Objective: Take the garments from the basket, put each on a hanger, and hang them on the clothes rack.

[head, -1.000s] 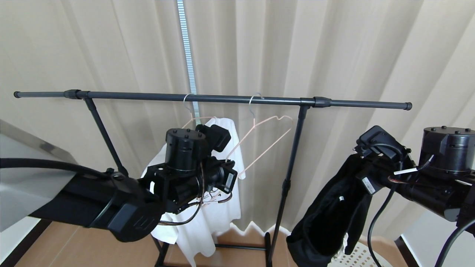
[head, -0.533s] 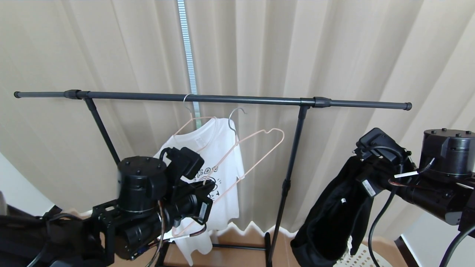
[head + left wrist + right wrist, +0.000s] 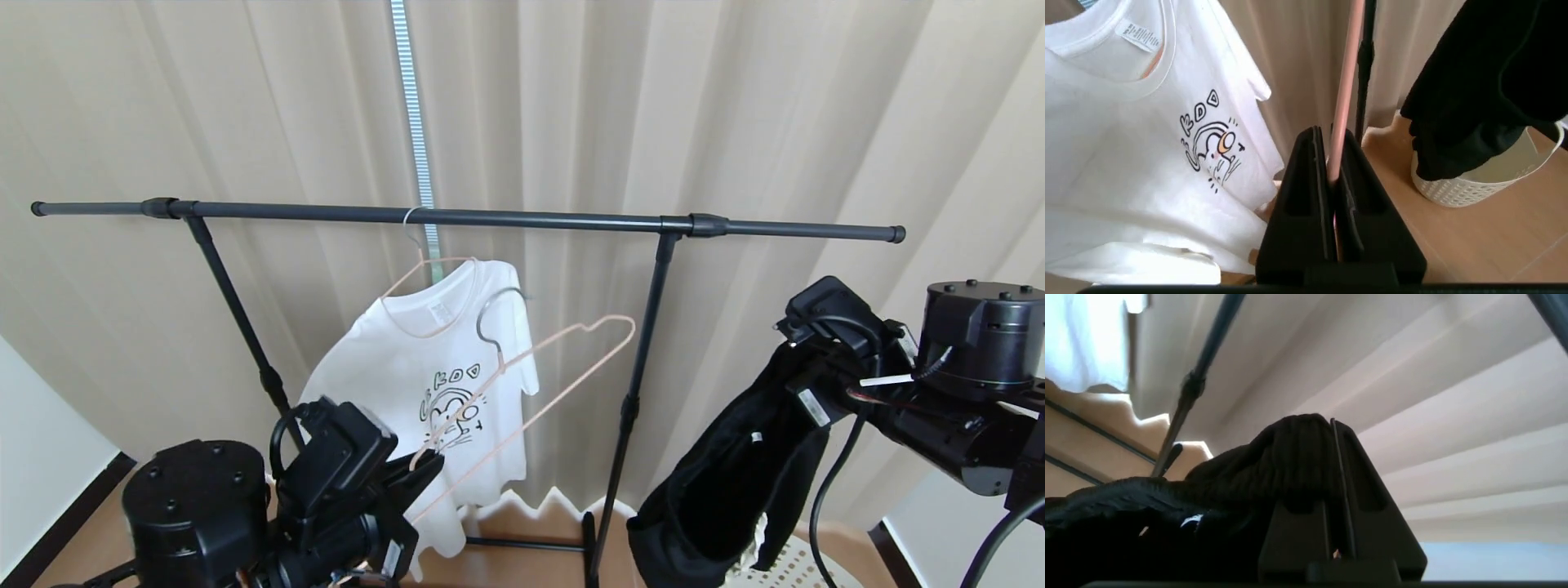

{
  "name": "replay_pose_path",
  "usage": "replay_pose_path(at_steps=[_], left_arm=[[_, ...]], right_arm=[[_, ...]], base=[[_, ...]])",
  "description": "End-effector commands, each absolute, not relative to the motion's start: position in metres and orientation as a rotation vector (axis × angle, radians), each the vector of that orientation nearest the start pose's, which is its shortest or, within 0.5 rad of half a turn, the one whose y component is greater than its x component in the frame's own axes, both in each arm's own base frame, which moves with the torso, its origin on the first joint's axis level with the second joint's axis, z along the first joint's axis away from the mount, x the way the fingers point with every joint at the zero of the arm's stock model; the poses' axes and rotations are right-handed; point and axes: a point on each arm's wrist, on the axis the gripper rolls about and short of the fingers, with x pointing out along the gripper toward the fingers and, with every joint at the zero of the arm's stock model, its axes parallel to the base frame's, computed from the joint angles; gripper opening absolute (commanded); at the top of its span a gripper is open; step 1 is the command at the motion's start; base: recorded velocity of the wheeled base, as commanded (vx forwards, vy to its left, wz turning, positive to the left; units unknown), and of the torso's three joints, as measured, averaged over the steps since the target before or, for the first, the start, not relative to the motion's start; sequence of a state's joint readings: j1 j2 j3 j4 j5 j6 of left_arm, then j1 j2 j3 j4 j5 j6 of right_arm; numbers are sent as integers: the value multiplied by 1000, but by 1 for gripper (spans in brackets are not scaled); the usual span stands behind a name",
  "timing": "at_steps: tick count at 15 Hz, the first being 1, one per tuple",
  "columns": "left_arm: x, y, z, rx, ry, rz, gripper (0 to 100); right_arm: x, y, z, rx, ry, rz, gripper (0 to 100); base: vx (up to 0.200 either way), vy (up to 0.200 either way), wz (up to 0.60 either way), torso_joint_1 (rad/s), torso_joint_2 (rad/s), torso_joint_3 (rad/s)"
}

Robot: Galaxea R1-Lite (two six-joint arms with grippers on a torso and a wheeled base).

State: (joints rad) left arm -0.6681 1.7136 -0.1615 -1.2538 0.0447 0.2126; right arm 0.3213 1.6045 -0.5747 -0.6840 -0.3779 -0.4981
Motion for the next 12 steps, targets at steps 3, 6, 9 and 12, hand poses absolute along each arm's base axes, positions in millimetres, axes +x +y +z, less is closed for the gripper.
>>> replay_pose_path(at_steps=[3,6,9,12], left_arm=[[160,-131,84,347,257,-703,0],[148,-136,81,352,248,-766,0],[144,-137,80,347,243,-816,0],[141,-141,78,351,248,-842,0]], right_arm=[[254,83,161,-625,323,-53,0],[260,91,159,-637,332,-95,0],[265,95,156,-639,340,-108,0],[264,101,156,-639,333,-94,0]], base=[[0,0,0,0,0,0],[0,0,0,0,0,0],[0,0,0,0,0,0],[0,0,0,0,0,0]])
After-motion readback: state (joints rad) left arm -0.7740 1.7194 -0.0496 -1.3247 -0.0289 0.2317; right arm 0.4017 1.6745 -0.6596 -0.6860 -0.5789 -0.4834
